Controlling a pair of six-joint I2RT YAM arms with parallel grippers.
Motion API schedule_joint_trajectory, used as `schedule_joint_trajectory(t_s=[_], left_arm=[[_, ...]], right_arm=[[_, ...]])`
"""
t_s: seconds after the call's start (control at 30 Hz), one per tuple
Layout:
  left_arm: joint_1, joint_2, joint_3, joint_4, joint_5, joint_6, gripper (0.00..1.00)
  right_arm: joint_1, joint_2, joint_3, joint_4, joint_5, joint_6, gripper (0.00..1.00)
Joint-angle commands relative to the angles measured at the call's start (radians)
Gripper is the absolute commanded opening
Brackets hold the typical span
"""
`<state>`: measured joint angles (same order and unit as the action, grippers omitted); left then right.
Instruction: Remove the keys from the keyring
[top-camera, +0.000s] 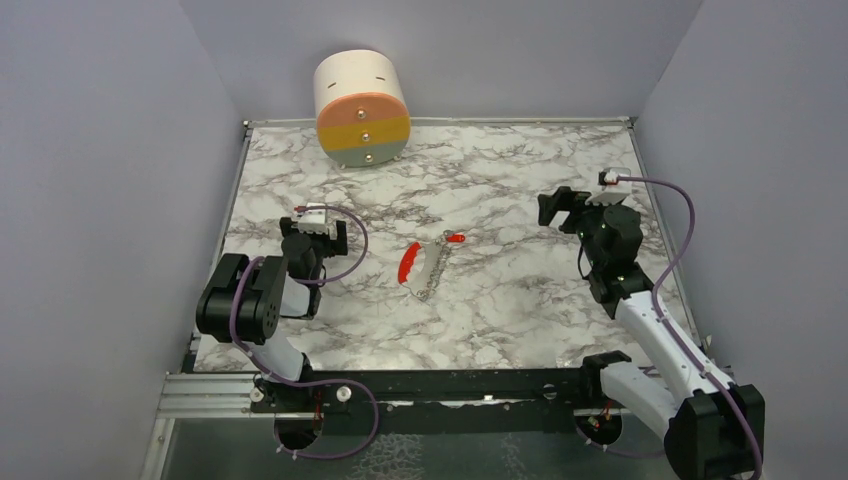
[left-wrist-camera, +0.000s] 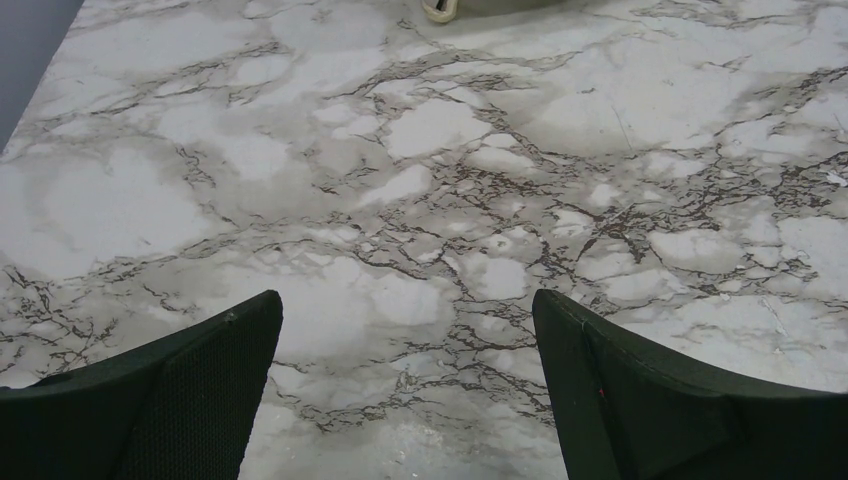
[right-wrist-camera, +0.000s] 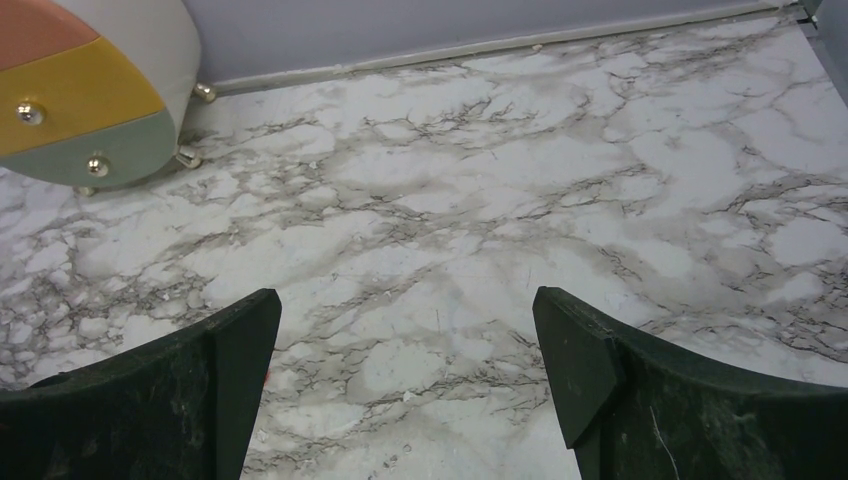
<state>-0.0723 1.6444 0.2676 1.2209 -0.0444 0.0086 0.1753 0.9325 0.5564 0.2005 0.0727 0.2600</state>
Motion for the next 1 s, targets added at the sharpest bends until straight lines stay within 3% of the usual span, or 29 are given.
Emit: schedule_joint_trajectory(t_s=[0.0,0.13,0.3,0.5,0.63,0.8,0.97], left_arm=[[-0.001,-0.068,0.049,-0.102,-0.068,-0.028,0.99],[-0.001,-0.185,0.100,-0.299,-0.151,-0.052,0.99],[-0.002,-0.323,0.112,-0.378,-0.083,-0.121,0.99],[-0.017,-0.444,0.140,-0.477,0.220,-0.165,0.99],[-0.058,-0.440,0.196,-0.577,0.295,-0.202,0.99],[-0.160,-0.464,0.201,-0.601,0.255,-0.214,0.99],[-0.256,-0.445,0.226,-0.606,0.357,-0.235,0.99]], right_arm=[[0.001,-0.028,-0.032,0.043,-0.061,-0.015,1.00],[0.001,-0.034,-0.033,0.050,-0.071,-0.015,1.00],[0.001,-0.003,-0.037,0.086,-0.154,0.008,1.00],[0.001,0.112,0.009,0.120,-0.359,0.012,1.00],[0.001,0.170,0.021,0.160,-0.475,0.024,1.00],[0.001,0.196,0.035,0.150,-0.536,0.008,0.86],[0.006,0.305,0.078,0.134,-0.646,0.012,0.61]])
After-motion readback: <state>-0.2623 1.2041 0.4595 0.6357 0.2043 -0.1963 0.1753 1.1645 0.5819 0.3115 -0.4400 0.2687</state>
